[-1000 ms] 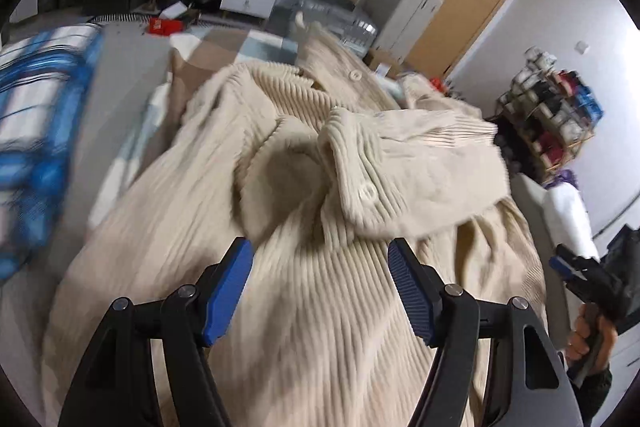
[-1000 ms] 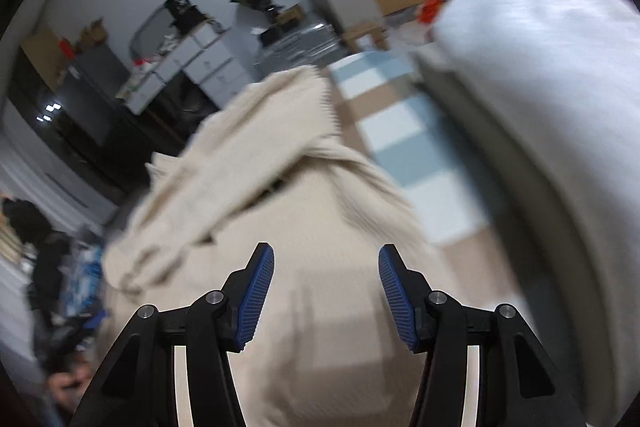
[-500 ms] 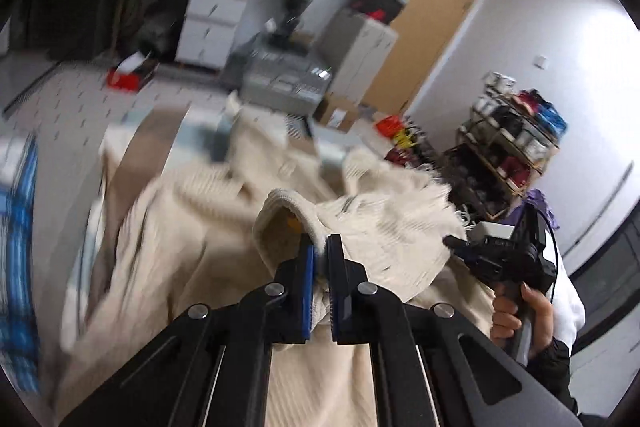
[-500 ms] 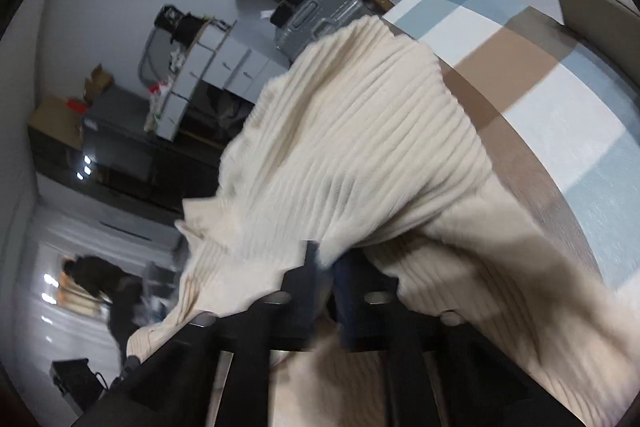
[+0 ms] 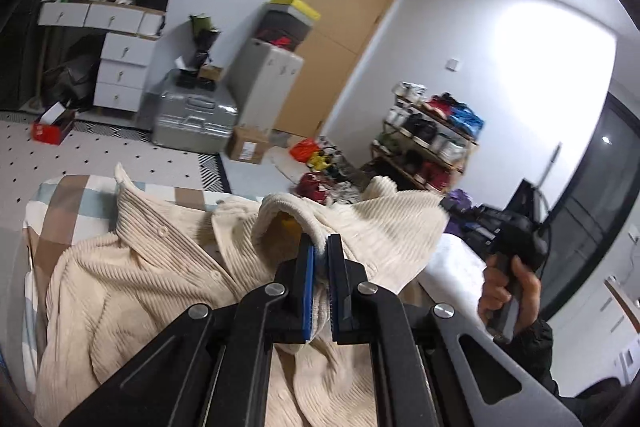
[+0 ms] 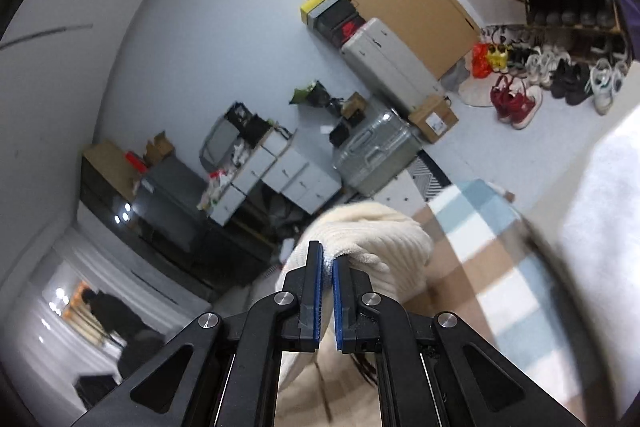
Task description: Fold large clothes
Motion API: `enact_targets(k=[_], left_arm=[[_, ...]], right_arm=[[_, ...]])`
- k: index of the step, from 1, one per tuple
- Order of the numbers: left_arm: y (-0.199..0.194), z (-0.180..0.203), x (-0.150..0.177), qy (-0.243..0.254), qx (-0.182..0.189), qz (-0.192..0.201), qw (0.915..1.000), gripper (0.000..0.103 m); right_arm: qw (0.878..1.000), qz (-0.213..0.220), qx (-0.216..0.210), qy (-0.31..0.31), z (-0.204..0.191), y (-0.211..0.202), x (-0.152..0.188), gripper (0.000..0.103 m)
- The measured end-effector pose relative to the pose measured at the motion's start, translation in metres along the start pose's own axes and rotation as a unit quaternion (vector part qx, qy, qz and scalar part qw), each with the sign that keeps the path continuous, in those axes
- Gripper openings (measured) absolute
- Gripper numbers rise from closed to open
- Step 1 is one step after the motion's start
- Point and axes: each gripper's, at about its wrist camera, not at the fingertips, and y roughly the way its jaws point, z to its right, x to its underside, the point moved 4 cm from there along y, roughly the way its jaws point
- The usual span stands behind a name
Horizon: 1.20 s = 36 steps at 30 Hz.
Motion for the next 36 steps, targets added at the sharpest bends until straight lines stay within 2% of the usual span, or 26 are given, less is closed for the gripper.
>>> enact_targets(k=[3,6,9,10,11,12,15,16,17,19,20,22,24,25,26,27,28,29,30,32,34,36], left_arm=[[-0.02,-0.007,0.025,0.001,-0.009,-0.012,0.9999,0.001],[-0.038,-0.033,0.071,-0.022,-0.035,-0.044,0.9982,0.001],[-0.04,-0.061,0.112,-0.055,-0.085,-0.083,0.9913,0.001],[-0.039,-0.072,0.126,-0.066,-0.108,-0.099,0.987,0.001],[-0.036,-0.081,0.142,-0.077,-0.122,-0.118,0.9825,0.001],[-0.035,-0.09,0.157,-0.085,-0.134,-0.137,0.9778,0.002],[-0.037,-0.094,0.17,-0.094,-0.136,-0.151,0.9746,0.004],[-0.04,-0.093,0.168,-0.091,-0.138,-0.15,0.9748,0.016],[-0.044,-0.093,0.164,-0.088,-0.152,-0.145,0.9738,0.039],[-0.051,-0.098,0.156,-0.098,-0.179,-0.126,0.9708,0.064],[-0.053,-0.1,0.153,-0.107,-0.173,-0.116,0.9722,0.064],[-0.049,-0.105,0.151,-0.12,-0.157,-0.118,0.9732,0.064],[-0.036,-0.11,0.155,-0.125,-0.153,-0.13,0.9716,0.064],[-0.028,-0.111,0.157,-0.125,-0.146,-0.132,0.9723,0.064],[-0.019,-0.112,0.159,-0.126,-0.145,-0.136,0.9719,0.064],[-0.016,-0.112,0.161,-0.127,-0.144,-0.134,0.9722,0.06],[-0.012,-0.109,0.161,-0.125,-0.141,-0.125,0.9741,0.036],[-0.01,-0.107,0.16,-0.117,-0.145,-0.126,0.9744,0.015],[-0.005,-0.104,0.157,-0.101,-0.152,-0.13,0.9746,0.013],[-0.012,-0.095,0.148,-0.081,-0.152,-0.113,0.9784,0.008],[-0.02,-0.087,0.132,-0.053,-0.152,-0.087,0.9831,0.006],[-0.027,-0.086,0.117,-0.037,-0.155,-0.066,0.9851,0.006]], right_arm=[[0.998,-0.053,0.028,-0.008,0.019,0.004,0.042,0.004],[0.994,-0.104,0.028,0.005,0.038,0.018,0.069,0.006],[0.983,-0.172,0.057,-0.026,0.041,0.045,0.099,0.017],[0.976,-0.193,0.082,-0.051,0.039,0.054,0.11,0.028],[0.971,-0.205,0.101,-0.075,0.036,0.059,0.117,0.036],[0.968,-0.209,0.11,-0.088,0.035,0.061,0.12,0.039],[0.967,-0.193,0.13,-0.1,0.03,0.054,0.113,0.044],[0.968,-0.18,0.141,-0.104,0.027,0.049,0.108,0.046],[0.969,-0.169,0.147,-0.106,0.026,0.043,0.106,0.048],[0.973,-0.133,0.153,-0.109,0.021,0.032,0.093,0.051],[0.976,-0.118,0.145,-0.109,0.018,0.03,0.088,0.053],[0.978,-0.112,0.141,-0.106,0.019,0.038,0.087,0.056],[0.978,-0.133,0.133,-0.092,0.027,0.058,0.094,0.055],[0.977,-0.155,0.128,-0.076,0.036,0.075,0.102,0.05],[0.974,-0.176,0.129,-0.064,0.044,0.088,0.11,0.027],[0.968,-0.202,0.136,-0.051,0.056,0.106,0.122,0.014],[0.965,-0.213,0.145,-0.05,0.063,0.115,0.13,0.01],[0.965,-0.212,0.145,-0.053,0.065,0.117,0.132,0.009],[0.965,-0.207,0.146,-0.067,0.063,0.118,0.134,0.009],[0.965,-0.2,0.147,-0.081,0.056,0.111,0.129,0.009],[0.976,-0.159,0.111,-0.1,0.037,0.092,0.115,0.009],[0.975,-0.151,0.124,-0.104,0.036,0.084,0.11,0.01]])
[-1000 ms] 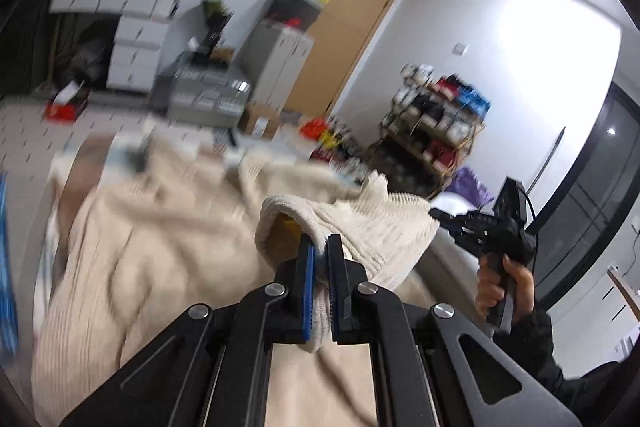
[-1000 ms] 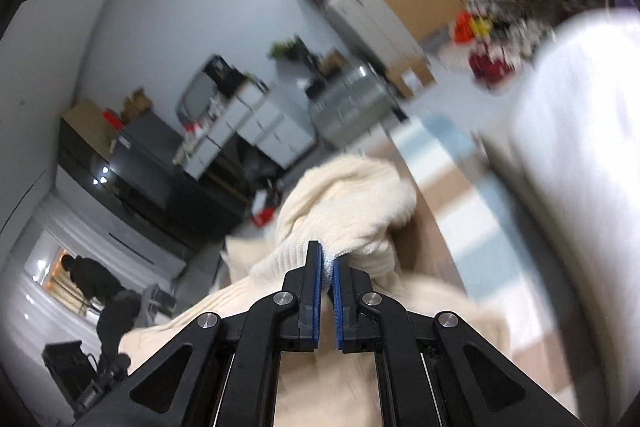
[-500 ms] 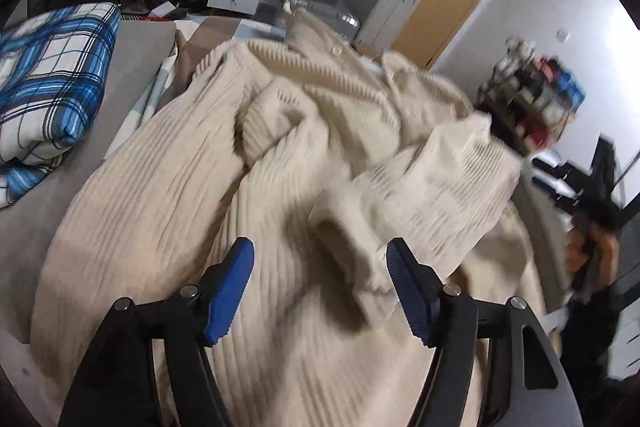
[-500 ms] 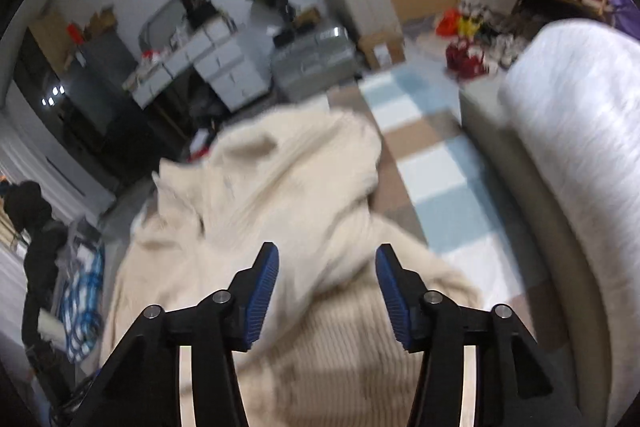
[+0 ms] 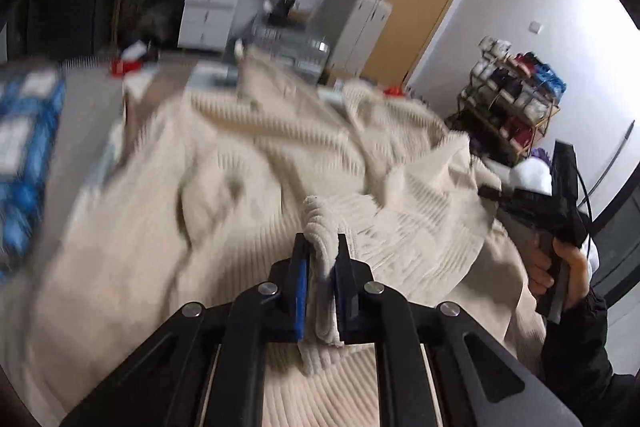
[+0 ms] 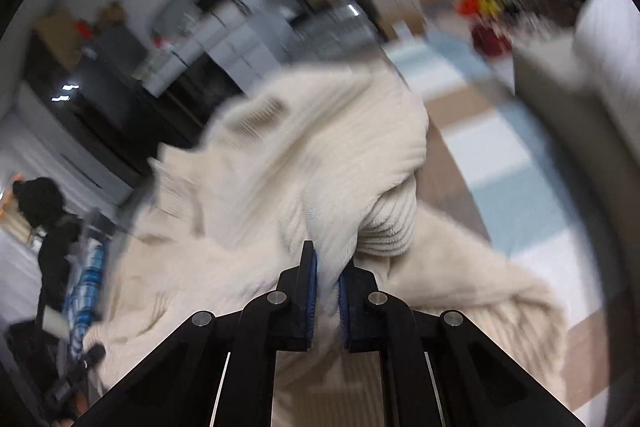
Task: Fold large clothes
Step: 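Lay the held fabric onto the shirt and open both grippers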
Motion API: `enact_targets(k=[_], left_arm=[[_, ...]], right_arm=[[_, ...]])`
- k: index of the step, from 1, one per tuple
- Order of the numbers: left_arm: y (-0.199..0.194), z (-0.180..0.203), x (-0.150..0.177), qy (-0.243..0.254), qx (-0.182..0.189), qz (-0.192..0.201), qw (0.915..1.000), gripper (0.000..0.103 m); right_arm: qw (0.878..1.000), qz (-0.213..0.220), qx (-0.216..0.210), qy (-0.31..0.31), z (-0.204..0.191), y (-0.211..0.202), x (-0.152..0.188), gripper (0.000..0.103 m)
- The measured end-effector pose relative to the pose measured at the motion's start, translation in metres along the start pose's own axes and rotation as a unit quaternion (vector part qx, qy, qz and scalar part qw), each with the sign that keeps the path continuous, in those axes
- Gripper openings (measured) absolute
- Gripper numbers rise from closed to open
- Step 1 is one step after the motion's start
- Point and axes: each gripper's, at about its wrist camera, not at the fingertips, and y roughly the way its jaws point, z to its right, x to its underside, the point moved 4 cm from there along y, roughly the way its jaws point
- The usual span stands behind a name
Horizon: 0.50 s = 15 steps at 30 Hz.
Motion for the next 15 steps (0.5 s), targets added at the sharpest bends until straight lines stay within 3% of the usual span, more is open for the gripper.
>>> enact_targets(k=[2,4,6,8,11,15], left_arm=[[0.004,-0.006,-0.007,0.0,-0.014,0.003,0.9999,0.006],[0.02,-0.019,-0.001,0.009,-0.068,-0.02,0.9975,0.006],[0.033,-0.029,0.014,0.013,-0.095,-0.046,0.9944,0.007],[0.037,-0.033,0.024,0.014,-0.108,-0.06,0.9922,0.014],[0.027,-0.032,0.024,0.013,-0.109,-0.05,0.9927,0.023],[0.02,-0.032,0.013,0.004,-0.088,-0.03,0.9956,0.024]], right_arm=[[0.999,-0.037,0.008,0.006,0.01,0.013,0.006,0.027],[0.995,-0.087,0.03,0.035,0.026,0.03,0.021,0.051],[0.997,-0.064,0.009,0.043,0.028,0.02,0.021,0.051],[0.998,-0.037,0.035,0.027,0.023,0.002,0.019,0.054],[0.999,-0.004,0.038,0.0,0.004,-0.018,0.012,0.054],[0.998,0.019,0.018,-0.054,-0.033,-0.023,0.011,0.056]])
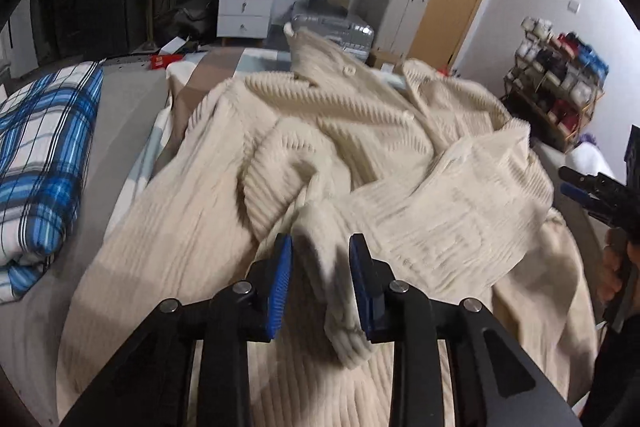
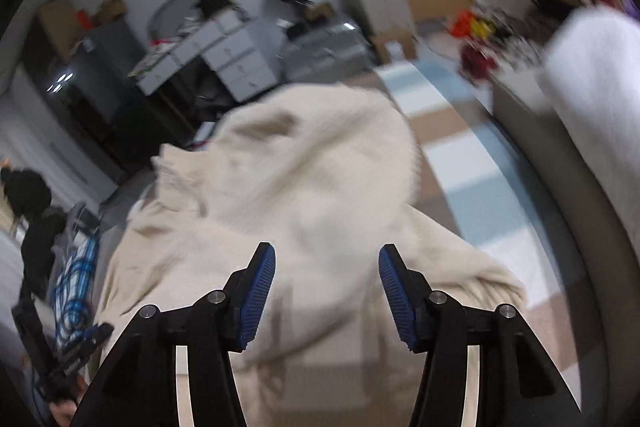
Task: Fold large clothes
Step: 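Lay the held fabric onto the shirt and open both grippers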
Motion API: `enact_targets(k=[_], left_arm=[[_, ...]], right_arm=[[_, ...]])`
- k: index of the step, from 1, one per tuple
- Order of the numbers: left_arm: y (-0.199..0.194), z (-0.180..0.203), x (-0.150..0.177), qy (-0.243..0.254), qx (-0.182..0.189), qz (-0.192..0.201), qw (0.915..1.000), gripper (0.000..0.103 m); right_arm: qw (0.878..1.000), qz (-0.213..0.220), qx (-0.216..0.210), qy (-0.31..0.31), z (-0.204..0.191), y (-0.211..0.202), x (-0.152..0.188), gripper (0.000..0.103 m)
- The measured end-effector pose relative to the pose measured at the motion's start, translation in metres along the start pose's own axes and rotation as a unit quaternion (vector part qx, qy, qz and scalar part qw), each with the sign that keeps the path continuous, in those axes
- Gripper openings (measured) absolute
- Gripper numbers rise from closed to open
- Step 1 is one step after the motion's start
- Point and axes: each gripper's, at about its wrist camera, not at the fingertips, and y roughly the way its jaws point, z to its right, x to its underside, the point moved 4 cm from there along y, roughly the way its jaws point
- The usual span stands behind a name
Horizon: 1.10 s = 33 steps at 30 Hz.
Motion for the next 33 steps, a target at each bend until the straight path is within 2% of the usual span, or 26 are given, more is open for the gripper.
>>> enact_targets(k=[1,3,8,10,12,14,17,18,19,20,21,22,26,29,32,33], left_arm=[[-0.001,0.0,-0.002,0.001,0.004,0.003,1.0,0.022],[0.004,0.002,-0.007,0.006,0.01,-0.005,0.9999,0.009],[0.021,0.0,-0.006,-0.011,0.017,-0.045,0.9988,0.005],[0.017,-0.001,-0.003,-0.031,0.047,-0.058,0.9967,0.005],[0.01,-0.003,0.0,-0.051,0.081,-0.065,0.9933,0.017],[0.006,-0.005,0.003,-0.064,0.085,-0.07,0.9918,0.068],[0.009,-0.007,0.001,-0.088,0.109,-0.065,0.9881,0.069],[0.013,-0.006,0.0,-0.092,0.111,-0.067,0.9873,0.068],[0.018,-0.005,-0.002,-0.098,0.107,-0.068,0.987,0.054],[0.023,-0.003,-0.005,-0.097,0.107,-0.071,0.987,0.024],[0.03,0.001,-0.007,-0.09,0.097,-0.077,0.9882,0.011],[0.032,0.002,-0.009,-0.085,0.09,-0.076,0.9894,0.002],[0.008,0.014,-0.039,-0.058,0.091,-0.007,0.9941,0.0],[-0.018,0.024,-0.074,-0.014,0.091,0.047,0.9947,0.0],[-0.019,0.024,-0.106,0.022,0.053,0.08,0.9951,0.0],[-0.008,0.021,-0.113,0.039,0.025,0.078,0.9959,0.0]], right_arm=[[1.0,-0.001,-0.011,-0.021,-0.013,0.004,0.0,0.057],[0.999,-0.019,-0.018,-0.039,-0.022,0.018,0.005,0.058],[0.997,-0.063,-0.024,-0.025,-0.022,0.04,0.026,0.058],[0.997,-0.071,-0.023,-0.019,-0.017,0.042,0.032,0.058],[0.997,-0.074,-0.023,-0.02,-0.013,0.041,0.035,0.058],[0.997,-0.074,-0.025,-0.02,-0.014,0.04,0.034,0.058],[0.997,-0.071,-0.028,-0.017,-0.015,0.041,0.034,0.058],[0.997,-0.07,-0.028,-0.016,-0.013,0.04,0.034,0.058],[0.997,-0.07,-0.029,-0.015,-0.013,0.04,0.035,0.058],[0.997,-0.069,-0.03,-0.015,-0.013,0.04,0.035,0.058],[0.997,-0.069,-0.03,-0.014,-0.013,0.041,0.035,0.058],[0.997,-0.069,-0.031,-0.013,-0.012,0.041,0.036,0.058],[0.997,-0.07,-0.036,-0.009,-0.008,0.039,0.036,0.058],[0.997,-0.059,-0.047,-0.019,-0.014,0.027,0.033,0.058],[0.997,-0.031,-0.054,-0.035,-0.022,0.012,0.025,0.058],[0.998,-0.022,-0.052,-0.041,-0.023,0.008,0.021,0.058]])
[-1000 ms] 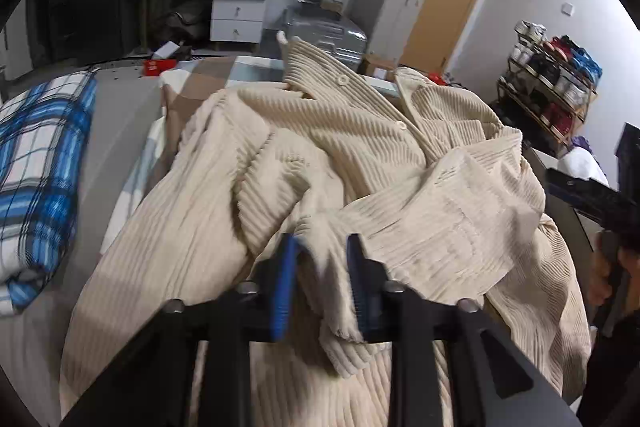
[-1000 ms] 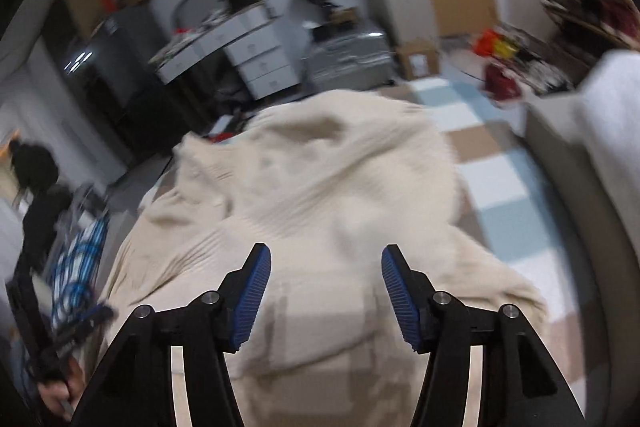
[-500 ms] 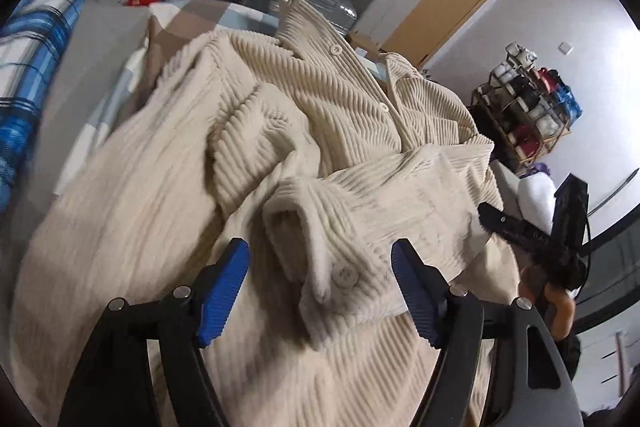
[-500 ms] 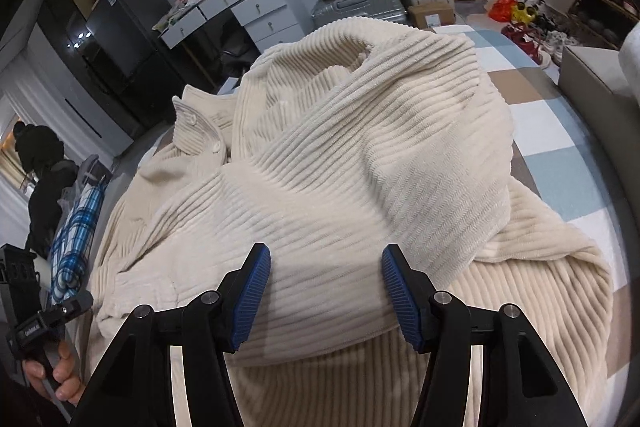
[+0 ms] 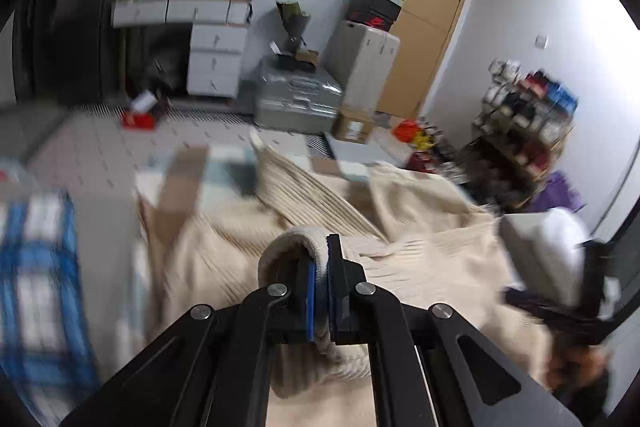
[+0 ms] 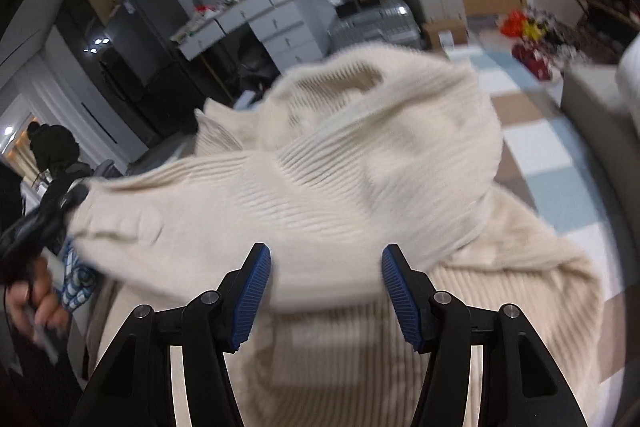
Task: Fold large clothes
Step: 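Lay the held fabric onto the shirt and open both grippers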
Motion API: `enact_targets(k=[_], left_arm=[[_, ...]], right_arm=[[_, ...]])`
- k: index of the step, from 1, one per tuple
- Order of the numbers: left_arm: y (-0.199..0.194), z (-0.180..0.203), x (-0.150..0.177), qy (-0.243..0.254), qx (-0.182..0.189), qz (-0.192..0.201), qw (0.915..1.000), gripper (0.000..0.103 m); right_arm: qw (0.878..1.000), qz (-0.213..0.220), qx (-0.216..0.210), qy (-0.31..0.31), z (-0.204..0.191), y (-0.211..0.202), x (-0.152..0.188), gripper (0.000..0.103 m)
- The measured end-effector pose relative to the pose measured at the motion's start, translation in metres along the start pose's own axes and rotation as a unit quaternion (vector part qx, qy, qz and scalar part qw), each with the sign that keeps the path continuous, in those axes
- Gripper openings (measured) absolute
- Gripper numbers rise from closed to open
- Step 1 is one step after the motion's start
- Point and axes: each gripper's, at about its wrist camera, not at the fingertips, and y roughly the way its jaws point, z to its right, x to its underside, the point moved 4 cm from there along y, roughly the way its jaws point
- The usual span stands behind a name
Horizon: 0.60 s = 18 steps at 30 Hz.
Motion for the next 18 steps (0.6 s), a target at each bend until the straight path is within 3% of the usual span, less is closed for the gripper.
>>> enact_targets(k=[3,5,6,7,9,11,14,18], left_arm=[[0.049,-0.022,0.019,0.016,-0.083,-0.068,0.9941,0.0],[0.08,-0.042,0.048,-0.004,-0.097,-0.128,0.9871,0.002],[0.085,-0.046,0.057,-0.011,-0.097,-0.134,0.9862,0.003],[0.083,-0.048,0.061,-0.019,-0.093,-0.122,0.988,0.004],[0.071,-0.048,0.059,-0.025,-0.09,-0.098,0.9907,0.017],[0.056,-0.049,0.053,-0.046,-0.098,-0.084,0.9906,0.045],[0.034,-0.044,0.041,-0.064,-0.08,-0.05,0.9935,0.054],[0.031,-0.018,0.039,-0.021,-0.048,-0.036,0.998,0.055]], right_arm=[[1.0,0.008,0.023,0.002,0.01,-0.001,-0.005,0.063],[0.999,-0.004,0.03,0.029,0.026,0.002,-0.004,0.063],[0.999,-0.008,0.037,0.037,0.032,0.002,-0.004,0.063],[0.998,-0.007,0.042,0.039,0.037,0.001,-0.005,0.063],[0.998,0.005,0.047,0.035,0.039,-0.007,-0.011,0.064],[0.998,0.025,0.048,0.025,0.035,-0.015,-0.024,0.064],[0.998,0.039,0.053,0.012,0.026,-0.014,-0.043,0.064],[0.999,0.017,0.032,0.032,0.025,0.029,-0.065,0.064]])
